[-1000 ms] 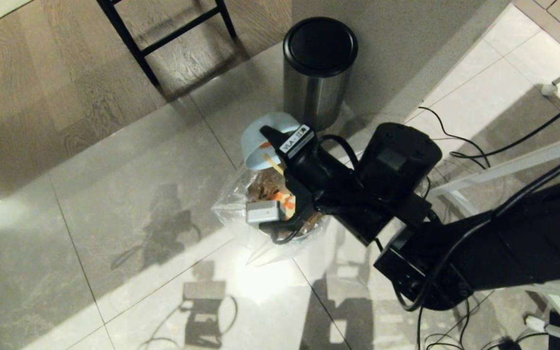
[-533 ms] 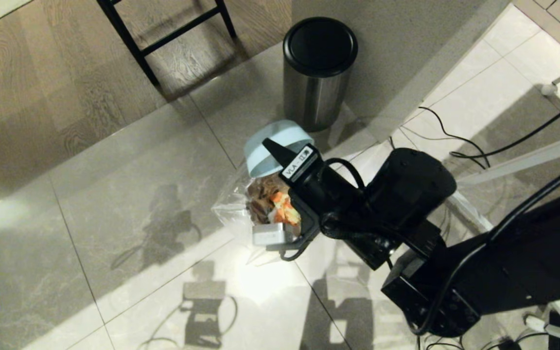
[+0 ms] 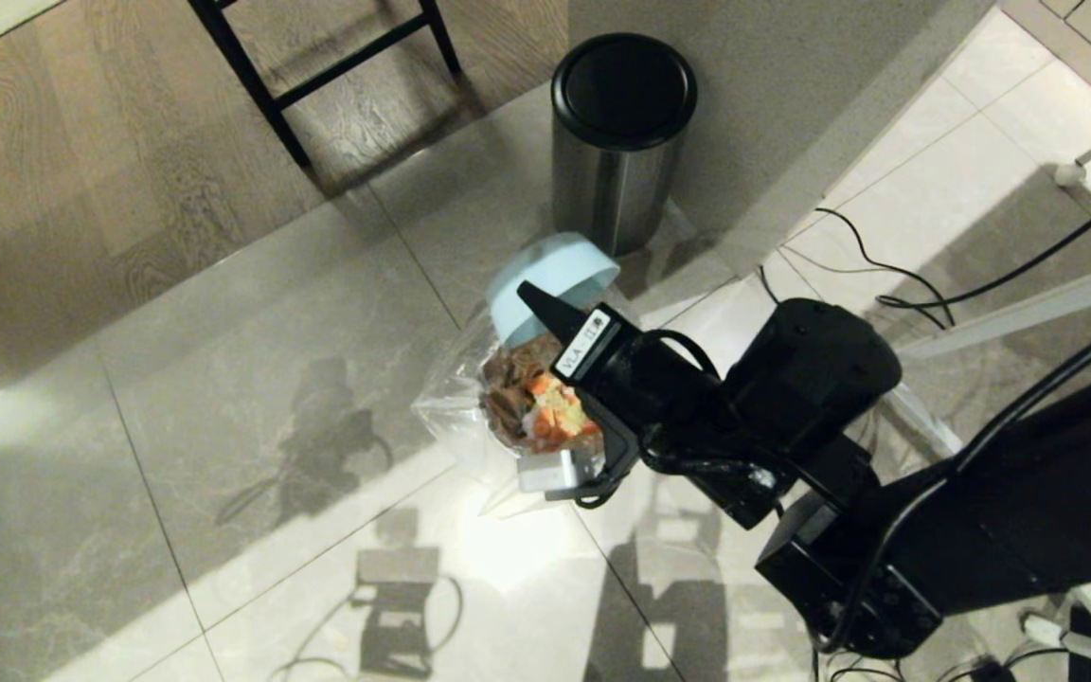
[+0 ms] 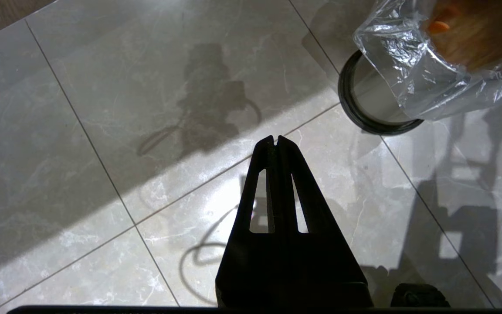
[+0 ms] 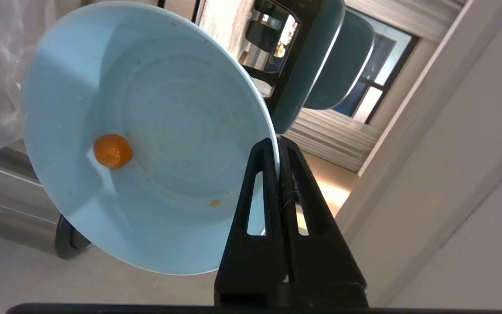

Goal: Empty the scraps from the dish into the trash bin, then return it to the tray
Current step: Pour the leftover food from the bowl into the trash can, then put the bowl back to the table

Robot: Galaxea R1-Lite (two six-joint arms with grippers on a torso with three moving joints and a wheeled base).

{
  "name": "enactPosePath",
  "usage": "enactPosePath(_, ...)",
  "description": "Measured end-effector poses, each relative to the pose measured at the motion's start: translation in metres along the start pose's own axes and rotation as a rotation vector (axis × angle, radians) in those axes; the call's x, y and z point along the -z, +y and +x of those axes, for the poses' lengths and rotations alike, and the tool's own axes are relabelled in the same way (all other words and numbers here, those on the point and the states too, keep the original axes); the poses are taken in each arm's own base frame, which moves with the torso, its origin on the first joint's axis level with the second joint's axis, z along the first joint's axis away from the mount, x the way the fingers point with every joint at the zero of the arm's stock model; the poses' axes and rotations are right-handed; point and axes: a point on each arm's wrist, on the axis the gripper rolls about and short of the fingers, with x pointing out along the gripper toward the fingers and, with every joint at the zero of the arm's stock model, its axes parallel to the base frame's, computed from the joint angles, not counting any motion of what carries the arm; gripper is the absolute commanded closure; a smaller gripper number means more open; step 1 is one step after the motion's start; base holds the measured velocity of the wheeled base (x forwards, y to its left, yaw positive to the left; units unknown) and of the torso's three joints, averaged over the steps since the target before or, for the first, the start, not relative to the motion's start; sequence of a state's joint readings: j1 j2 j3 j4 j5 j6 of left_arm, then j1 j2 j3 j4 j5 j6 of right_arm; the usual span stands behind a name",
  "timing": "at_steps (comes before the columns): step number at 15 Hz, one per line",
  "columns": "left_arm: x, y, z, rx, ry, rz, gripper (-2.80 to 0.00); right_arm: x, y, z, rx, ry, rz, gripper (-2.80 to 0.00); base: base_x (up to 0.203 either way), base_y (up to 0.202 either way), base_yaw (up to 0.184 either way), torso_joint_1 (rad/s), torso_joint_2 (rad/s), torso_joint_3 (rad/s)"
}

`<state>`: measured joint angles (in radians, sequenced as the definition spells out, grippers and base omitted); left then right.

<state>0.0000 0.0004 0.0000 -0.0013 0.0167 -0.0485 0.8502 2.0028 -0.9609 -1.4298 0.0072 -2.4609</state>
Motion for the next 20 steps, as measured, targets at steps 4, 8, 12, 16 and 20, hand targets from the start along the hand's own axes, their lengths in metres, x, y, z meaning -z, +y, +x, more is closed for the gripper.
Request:
enactPosePath(4, 0.0, 0.0, 0.0, 0.0, 0.0, 0.0, 0.0, 0.003, 0.005, 0.0, 0.025, -0.005, -0.021, 0.0, 0.0, 0.0, 0.0, 0.0, 0.0, 0.0)
enactPosePath(8, 0.0, 0.0, 0.0, 0.0, 0.0, 0.0, 0.0, 0.006, 0.008, -0.001, 0.054, 0.039, -0.042, 0.0, 0.0, 0.0, 0.0, 0.0, 0.0, 0.0)
enactPosePath(12, 0.0, 0.0, 0.0, 0.0, 0.0, 0.0, 0.0, 0.009, 0.007, -0.001, 0.033, 0.068, 0.016, 0.0, 0.0, 0.0, 0.0, 0.0, 0.0, 0.0)
enactPosePath(16, 0.0, 0.0, 0.0, 0.0, 0.0, 0.0, 0.0, 0.016, 0.008, 0.003, -0.027, 0.125, 0.072, 0.0, 0.0, 0.0, 0.0, 0.0, 0.0, 0.0)
enactPosePath(20, 0.0, 0.0, 0.0, 0.0, 0.0, 0.0, 0.0, 0.017, 0.009, 0.0, -0.029, 0.122, 0.095, 0.0, 0.0, 0.0, 0.0, 0.0, 0.0, 0.0)
